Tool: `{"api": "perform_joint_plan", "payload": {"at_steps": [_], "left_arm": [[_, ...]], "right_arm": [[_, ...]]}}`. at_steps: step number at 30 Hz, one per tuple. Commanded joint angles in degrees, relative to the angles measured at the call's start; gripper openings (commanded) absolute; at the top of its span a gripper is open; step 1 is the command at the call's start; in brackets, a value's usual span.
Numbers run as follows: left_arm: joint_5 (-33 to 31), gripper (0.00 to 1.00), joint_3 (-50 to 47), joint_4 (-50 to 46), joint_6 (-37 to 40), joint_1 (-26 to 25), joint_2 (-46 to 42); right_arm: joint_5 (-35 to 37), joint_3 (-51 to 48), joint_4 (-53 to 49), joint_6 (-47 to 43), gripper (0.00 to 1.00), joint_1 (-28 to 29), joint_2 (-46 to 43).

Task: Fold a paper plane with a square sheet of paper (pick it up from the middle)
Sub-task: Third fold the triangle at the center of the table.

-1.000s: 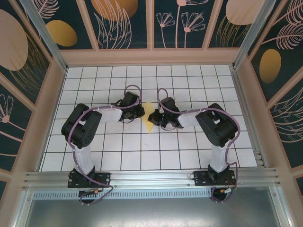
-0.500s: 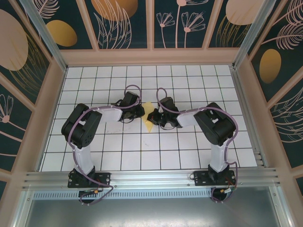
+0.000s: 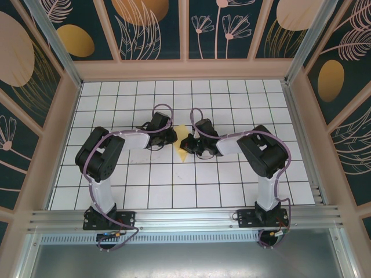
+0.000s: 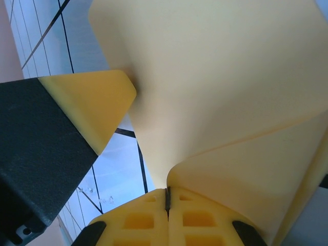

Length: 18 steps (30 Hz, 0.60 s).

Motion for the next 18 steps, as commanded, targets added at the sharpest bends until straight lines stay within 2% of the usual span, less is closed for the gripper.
{"api": "perform_joint_plan", "payload": {"at_steps": [1, 18], "left_arm": [[0.4, 0.18, 0.3, -2.2, 1.1, 0.2, 1.8], [0.8, 0.18, 0.3, -2.1, 1.1, 0.2, 1.9]], "right_arm": [[-0.2, 1.6, -0.7, -1.0, 0.06, 0.3, 0.4], [0.2, 2.5, 0.2, -0.3, 0.06, 0.2, 1.9]]}}
